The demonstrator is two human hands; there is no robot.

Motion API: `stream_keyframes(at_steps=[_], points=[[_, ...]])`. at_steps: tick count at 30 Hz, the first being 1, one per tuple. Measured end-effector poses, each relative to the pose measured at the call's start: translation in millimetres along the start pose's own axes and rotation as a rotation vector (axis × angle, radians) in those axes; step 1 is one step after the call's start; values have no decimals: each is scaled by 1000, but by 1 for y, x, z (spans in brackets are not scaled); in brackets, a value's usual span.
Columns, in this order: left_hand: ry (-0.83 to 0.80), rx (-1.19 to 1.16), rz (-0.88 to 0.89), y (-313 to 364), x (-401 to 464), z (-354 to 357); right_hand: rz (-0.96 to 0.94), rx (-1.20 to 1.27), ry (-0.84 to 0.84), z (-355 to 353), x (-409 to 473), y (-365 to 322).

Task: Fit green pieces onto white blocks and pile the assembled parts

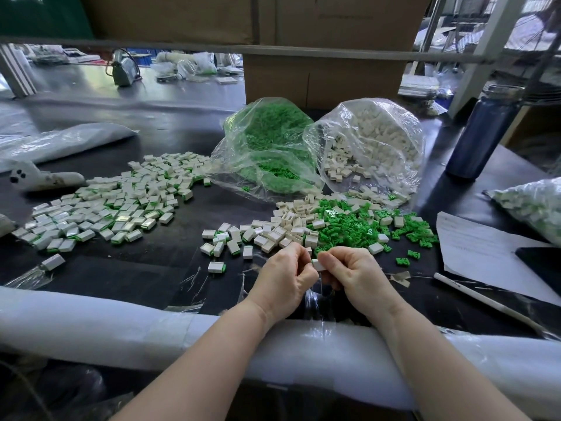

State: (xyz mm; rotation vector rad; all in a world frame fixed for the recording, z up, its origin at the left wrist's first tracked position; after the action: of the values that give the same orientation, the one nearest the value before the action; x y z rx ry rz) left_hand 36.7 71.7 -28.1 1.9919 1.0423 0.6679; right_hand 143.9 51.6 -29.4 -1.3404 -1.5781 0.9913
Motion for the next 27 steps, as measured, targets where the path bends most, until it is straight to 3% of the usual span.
stream_keyframes(at_steps=[9, 15, 18, 27], points=[[-17, 12, -12, 0, 0, 1, 9, -27, 37, -1, 1, 3], [3, -211, -44, -9, 0, -4, 76, 198, 181, -21, -2, 18], [34, -119, 58, 2, 0, -6, 70, 163, 146, -15, 1, 15], [59, -205, 173, 11, -2, -10, 73, 95, 42, -6, 2, 15]])
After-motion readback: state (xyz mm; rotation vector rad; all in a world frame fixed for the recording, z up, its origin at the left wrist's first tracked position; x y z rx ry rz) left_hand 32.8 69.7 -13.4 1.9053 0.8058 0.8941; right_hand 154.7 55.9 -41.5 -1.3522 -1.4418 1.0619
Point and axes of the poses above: each hand's wrist, its own x-axis towards the middle knuckle, its own z-axis out of the palm, y = z × x, the point moved 9 cm from there along x, towards the middle knuckle, and after that the axes turned 8 degrees about -y, right-handed, at the moved point
